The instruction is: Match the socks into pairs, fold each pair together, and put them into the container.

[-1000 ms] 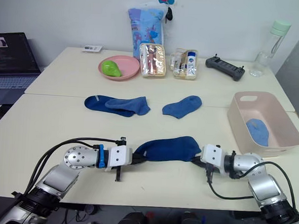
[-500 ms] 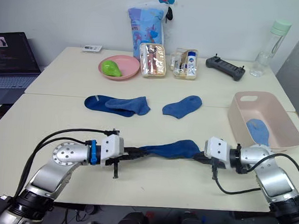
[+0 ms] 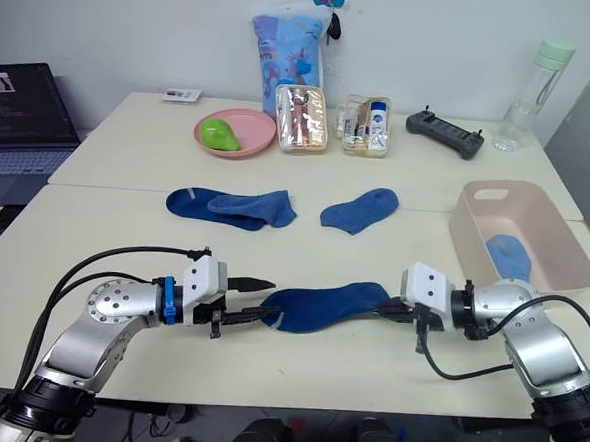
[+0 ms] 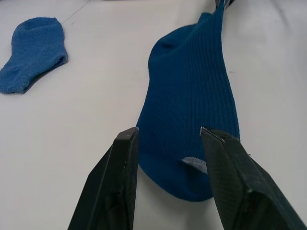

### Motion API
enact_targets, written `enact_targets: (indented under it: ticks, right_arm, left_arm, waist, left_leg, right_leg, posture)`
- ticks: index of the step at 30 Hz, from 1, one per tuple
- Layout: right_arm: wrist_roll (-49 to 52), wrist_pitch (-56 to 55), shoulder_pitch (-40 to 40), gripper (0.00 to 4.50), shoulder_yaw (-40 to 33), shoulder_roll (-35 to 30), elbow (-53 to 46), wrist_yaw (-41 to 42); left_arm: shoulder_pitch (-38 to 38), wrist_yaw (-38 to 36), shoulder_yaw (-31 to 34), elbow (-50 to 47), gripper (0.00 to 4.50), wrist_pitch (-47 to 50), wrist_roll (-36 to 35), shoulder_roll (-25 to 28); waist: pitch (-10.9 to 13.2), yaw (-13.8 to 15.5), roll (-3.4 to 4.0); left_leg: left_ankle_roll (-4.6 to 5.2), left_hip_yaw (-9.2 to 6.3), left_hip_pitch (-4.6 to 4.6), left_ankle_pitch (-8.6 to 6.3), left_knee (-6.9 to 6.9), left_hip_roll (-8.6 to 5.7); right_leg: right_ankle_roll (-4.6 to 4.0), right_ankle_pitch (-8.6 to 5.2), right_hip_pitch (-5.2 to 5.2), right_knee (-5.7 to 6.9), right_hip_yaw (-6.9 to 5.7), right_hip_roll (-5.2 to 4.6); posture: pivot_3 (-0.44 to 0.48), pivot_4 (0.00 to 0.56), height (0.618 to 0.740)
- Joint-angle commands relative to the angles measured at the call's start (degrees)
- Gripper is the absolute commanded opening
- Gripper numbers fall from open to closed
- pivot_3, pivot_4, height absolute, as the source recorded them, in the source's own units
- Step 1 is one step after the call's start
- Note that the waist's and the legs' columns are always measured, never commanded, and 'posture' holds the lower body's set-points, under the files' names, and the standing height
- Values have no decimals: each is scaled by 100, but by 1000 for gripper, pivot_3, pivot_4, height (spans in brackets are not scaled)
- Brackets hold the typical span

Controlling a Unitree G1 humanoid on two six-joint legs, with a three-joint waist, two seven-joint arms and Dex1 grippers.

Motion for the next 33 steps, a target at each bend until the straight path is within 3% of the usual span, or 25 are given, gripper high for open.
enact_targets:
  ticks: [1,7,13,17,20,21,28,31,33]
  right_arm:
    - [104,40,-38,0,-178,-92,-231,11]
    - [85,79,-21,0,-134,-88,-299,-21]
    - [76,82,-22,0,-116,-98,-311,-4]
    - [82,88,-18,0,-121,-102,-319,1]
    - [93,90,31,0,-132,-120,-342,12]
    - [100,98,37,0,-137,-119,-347,10]
    - [360,410,10,0,-278,-160,-469,43]
    - [895,1045,-89,0,-506,-330,-738,152]
    - [1398,1622,-115,0,-639,-494,-1043,240]
  left_arm:
    - [186,-201,-121,-299,2100,-364,85,95]
    - [378,-260,-337,-603,2100,-440,159,65]
    - [263,8,-641,-196,2100,-964,1151,242]
    - [80,202,-617,-40,1190,-1081,1285,142]
    - [19,190,-589,-173,163,-934,1058,62]
    - [27,189,-569,-177,39,-920,1016,49]
    - [66,202,-238,-550,39,-401,302,53]
    - [191,44,82,-1187,39,742,-628,302]
    - [368,92,360,-1805,39,1885,-1642,524]
  waist:
    - [0,-1,0]
    - [0,1,0]
    - [0,2,0]
    - [0,2,0]
    - [0,1,0]
    - [0,0,0]
    - [0,-1,0]
    - [1,-2,0]
    - [1,-9,1]
  left_leg:
    - [0,1,0,0,0,0]
    - [0,-2,-3,0,0,0]
    - [0,-2,-1,0,0,0]
    - [0,-1,-2,0,1,0]
    - [0,0,-3,0,1,0]
    - [0,-1,-3,0,1,0]
    - [0,-2,-4,0,1,0]
    - [0,-3,-5,0,1,0]
    - [0,-4,-6,0,0,0]
  right_leg:
    - [0,0,0,-1,3,0]
    - [0,0,0,-1,-1,0]
    - [0,0,-1,1,-2,0]
    - [0,0,-1,1,-4,0]
    - [0,0,0,0,-3,0]
    - [0,0,-1,0,-4,0]
    - [0,0,-2,1,-4,0]
    - [0,0,-2,1,-5,0]
    - [1,-1,-2,0,-5,0]
  posture:
    - [0,150,740]
    - [0,150,740]
    - [0,150,740]
    - [0,150,740]
    - [0,150,740]
    - [0,150,740]
    - [0,150,740]
    - [0,150,740]
    - [0,150,740]
